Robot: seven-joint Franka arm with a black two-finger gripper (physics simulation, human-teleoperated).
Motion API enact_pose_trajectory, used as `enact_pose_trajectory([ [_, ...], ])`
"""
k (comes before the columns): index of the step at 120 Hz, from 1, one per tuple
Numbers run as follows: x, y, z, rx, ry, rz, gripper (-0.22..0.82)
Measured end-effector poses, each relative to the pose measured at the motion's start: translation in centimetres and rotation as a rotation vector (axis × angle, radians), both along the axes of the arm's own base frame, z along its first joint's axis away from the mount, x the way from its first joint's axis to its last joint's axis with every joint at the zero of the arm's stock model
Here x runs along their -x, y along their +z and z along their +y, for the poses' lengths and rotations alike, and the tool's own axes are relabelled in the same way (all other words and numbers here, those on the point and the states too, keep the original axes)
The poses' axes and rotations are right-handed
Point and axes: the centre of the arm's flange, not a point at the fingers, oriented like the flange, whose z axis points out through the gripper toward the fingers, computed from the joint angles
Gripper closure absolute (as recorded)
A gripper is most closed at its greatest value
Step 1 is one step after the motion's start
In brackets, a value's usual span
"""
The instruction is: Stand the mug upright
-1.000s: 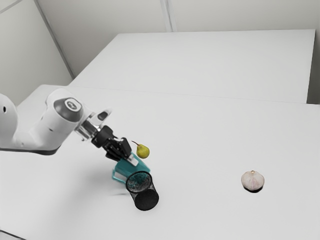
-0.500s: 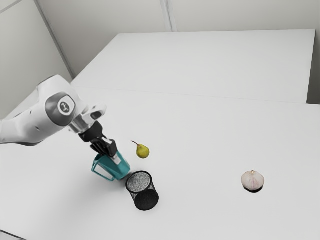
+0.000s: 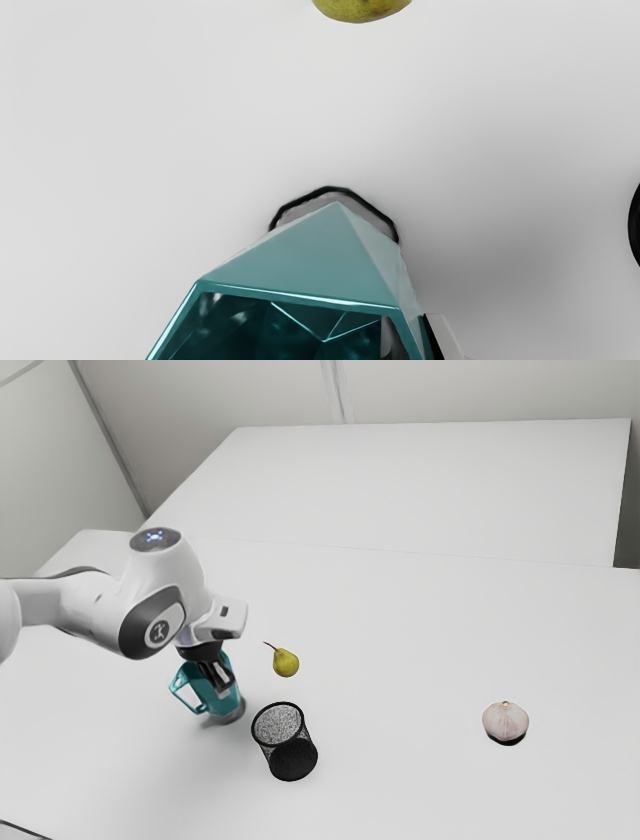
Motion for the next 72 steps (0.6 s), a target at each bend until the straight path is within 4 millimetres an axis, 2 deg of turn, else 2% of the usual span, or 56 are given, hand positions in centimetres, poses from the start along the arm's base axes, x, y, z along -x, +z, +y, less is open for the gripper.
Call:
enact_pose_trajectory([
  [31,-0.8,-0.9,-0.4,-0.028,0.028,-0.072,0.78],
  [54,-3.1,-0.5,-0.9,-0.015,0.064,-0.110,0.78],
  [72,-4.1,-0.4,-1.0,-0.008,0.093,-0.121,0.78],
])
